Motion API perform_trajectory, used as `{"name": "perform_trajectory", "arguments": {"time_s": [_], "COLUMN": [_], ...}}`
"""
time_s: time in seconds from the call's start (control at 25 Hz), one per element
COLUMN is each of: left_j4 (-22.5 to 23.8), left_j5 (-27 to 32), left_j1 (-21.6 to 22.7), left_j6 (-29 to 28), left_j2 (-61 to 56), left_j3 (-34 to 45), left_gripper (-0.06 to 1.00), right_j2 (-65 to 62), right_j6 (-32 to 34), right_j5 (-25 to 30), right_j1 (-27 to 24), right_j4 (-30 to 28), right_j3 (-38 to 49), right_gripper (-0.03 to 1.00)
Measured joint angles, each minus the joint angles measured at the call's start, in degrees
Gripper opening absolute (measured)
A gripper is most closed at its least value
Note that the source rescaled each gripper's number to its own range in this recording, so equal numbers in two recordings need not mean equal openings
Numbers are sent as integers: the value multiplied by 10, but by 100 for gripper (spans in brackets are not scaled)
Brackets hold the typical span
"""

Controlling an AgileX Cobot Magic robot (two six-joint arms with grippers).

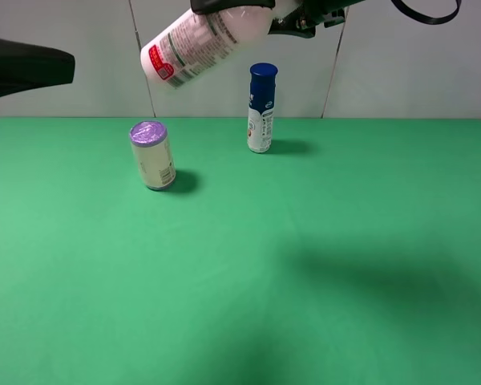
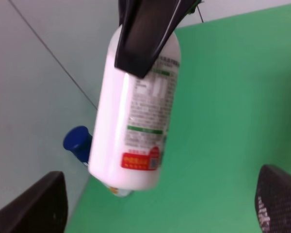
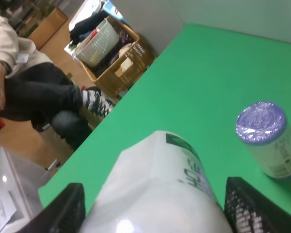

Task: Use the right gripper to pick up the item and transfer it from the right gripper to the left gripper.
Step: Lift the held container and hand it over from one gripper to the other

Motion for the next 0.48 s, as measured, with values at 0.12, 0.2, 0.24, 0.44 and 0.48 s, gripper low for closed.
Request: {"name": "perform_trajectory", "arguments": {"time_s": [0.12, 0.2, 0.24, 0.44, 0.48], "left_j4": [-3, -5, -6, -13, -16], "left_j5": [0, 3, 4, 4, 4], "left_j1": [0, 0, 0, 0, 0], "left_j6": [21, 25, 27, 47, 51], "left_j2": [5, 14, 21, 44, 47], "left_j3": [0, 0, 0, -6, -7], "left_gripper": [53, 53, 53, 53, 53], "right_j2": [0, 0, 0, 0, 0], "right_j6": [0, 0, 0, 0, 0], "right_j5": [1, 3, 5, 12, 14], "right_j1": [0, 0, 0, 0, 0], "right_j4": [-1, -3, -4, -4, -4], "right_j3": [0, 0, 0, 0, 0], "right_gripper": [5, 5, 5, 5, 5]}}
